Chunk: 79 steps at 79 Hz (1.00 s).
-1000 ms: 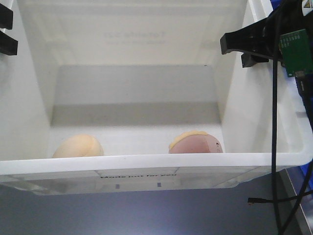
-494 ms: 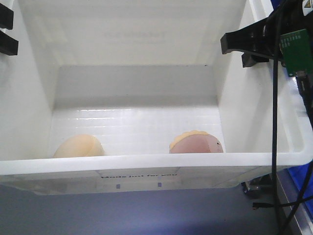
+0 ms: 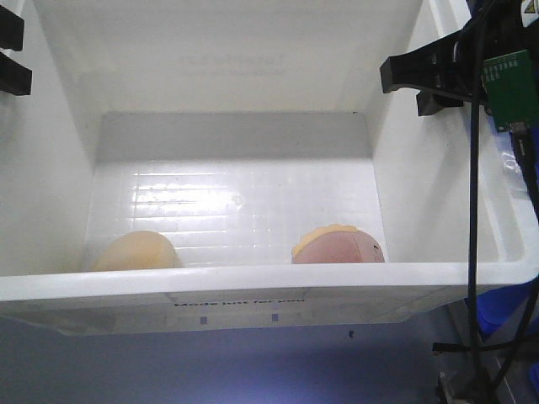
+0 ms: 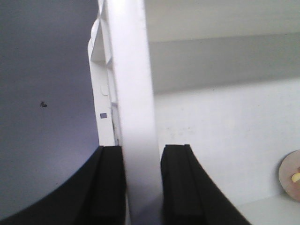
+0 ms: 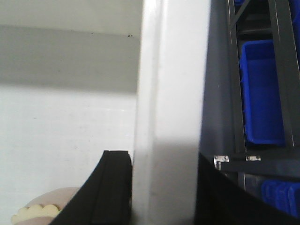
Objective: Place moving items into box and shelve
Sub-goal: 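Hold the tote rims with both grippers while the base approaches the shelf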
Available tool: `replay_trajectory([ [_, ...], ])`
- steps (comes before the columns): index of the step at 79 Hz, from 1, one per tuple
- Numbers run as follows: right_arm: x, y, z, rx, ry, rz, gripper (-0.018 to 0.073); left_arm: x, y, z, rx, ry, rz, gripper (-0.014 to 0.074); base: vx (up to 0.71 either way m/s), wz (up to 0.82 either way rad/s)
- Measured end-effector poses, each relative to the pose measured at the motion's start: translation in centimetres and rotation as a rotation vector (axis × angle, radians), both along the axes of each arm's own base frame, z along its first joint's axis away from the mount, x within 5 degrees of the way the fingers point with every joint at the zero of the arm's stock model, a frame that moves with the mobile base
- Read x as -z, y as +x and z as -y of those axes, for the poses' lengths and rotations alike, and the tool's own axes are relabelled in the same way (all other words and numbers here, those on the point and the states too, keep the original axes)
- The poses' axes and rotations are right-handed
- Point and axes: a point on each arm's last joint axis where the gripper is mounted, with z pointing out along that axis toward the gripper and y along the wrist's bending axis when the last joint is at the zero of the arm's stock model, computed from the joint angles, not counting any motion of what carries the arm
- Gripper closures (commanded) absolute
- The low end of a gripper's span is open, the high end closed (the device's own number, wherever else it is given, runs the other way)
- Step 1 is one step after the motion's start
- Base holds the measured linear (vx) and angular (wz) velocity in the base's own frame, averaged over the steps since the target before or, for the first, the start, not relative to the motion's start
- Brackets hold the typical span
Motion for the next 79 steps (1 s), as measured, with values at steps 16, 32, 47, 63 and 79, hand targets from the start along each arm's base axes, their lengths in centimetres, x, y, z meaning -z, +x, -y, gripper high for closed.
replay_trajectory([
  [16, 0.00, 0.00, 0.00, 0.000, 0.000, 0.000, 0.0566, 0.00, 0.00, 0.00, 0.000, 0.000, 0.000, 0.0603, 0.46, 0.06],
  [32, 0.00, 0.00, 0.00, 0.000, 0.000, 0.000, 0.0566, 0.00, 0.00, 0.00, 0.000, 0.000, 0.000, 0.0603, 0.44, 0.09],
  [47, 0.00, 0.00, 0.00, 0.000, 0.000, 0.000, 0.0566, 0.00, 0.00, 0.00, 0.000, 0.000, 0.000, 0.0603, 0.43, 0.11],
  [63, 0.00, 0.00, 0.00, 0.000, 0.000, 0.000, 0.0566, 0.00, 0.00, 0.00, 0.000, 0.000, 0.000, 0.0603, 0.41, 0.12],
  [79, 0.00, 0.00, 0.00, 0.000, 0.000, 0.000, 0.0566, 0.00, 0.00, 0.00, 0.000, 0.000, 0.000, 0.0603, 0.39, 0.15],
])
